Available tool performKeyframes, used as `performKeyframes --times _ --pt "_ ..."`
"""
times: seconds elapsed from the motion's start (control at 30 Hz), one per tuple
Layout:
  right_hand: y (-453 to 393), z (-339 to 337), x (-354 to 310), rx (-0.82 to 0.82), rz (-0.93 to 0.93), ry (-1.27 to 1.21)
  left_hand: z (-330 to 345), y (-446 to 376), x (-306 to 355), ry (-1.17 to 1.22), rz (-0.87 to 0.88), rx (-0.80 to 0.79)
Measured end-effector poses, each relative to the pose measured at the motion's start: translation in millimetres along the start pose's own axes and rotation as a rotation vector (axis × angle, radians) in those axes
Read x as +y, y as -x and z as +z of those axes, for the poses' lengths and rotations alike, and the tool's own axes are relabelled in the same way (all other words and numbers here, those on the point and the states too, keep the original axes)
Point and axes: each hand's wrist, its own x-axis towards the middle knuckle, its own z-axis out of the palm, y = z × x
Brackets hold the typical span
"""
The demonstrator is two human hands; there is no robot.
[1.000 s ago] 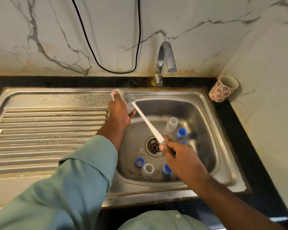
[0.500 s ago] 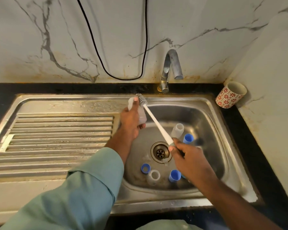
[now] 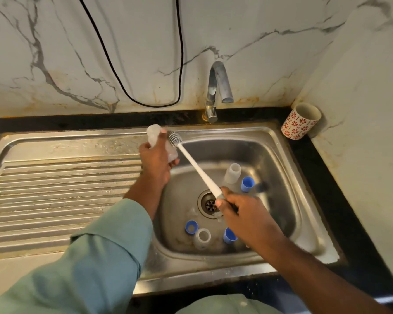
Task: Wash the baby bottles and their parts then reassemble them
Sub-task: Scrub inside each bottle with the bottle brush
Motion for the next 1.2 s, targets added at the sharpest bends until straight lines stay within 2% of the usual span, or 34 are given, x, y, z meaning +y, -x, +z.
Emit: performKeyframes --times 0.1,0.23,0.37,0.5,0.63,0.77,0.9,1.07,1.2 --pt "-18.4 0.6 -1.6 0.060 0.017 0.032 4.1 9.9 -10.0 -0.078 -0.049 -0.072" --pt "1.0 2.5 -5.4 -0.001 -0.028 0.022 -6.0 -1.7 -2.2 0.035 -0.018 0.031" --pt "-9.7 -2.2 -7.2 0.085 -0.015 0.050 -5.1 18.7 -18.7 -0.115 0.021 -0.139" --pt "8.9 0.8 -2.0 0.020 -0.061 0.081 -13.6 12.5 -17.5 0.029 -0.011 -0.036" --pt "2.5 4.1 -0.2 0.035 -0.002 0.088 -11.9 19.4 -29.7 -0.034 -0.031 -0.037" --pt "12.2 6.0 8.6 -0.038 -0.025 0.073 -15.3 11.9 -16.5 0.139 -0.025 0.084" --pt "3.0 2.7 5.2 0.026 0.003 0.057 -8.4 23.4 -24.4 0.031 0.000 -0.018" --pt "17.3 2.1 2.6 -0.046 -0.068 0.103 -11.6 8.7 -7.1 0.248 0.009 0.084" --pt "1.0 2.2 -0.9 0.039 -0.035 0.081 -4.7 23.4 -21.0 0.092 -0.066 -0.069"
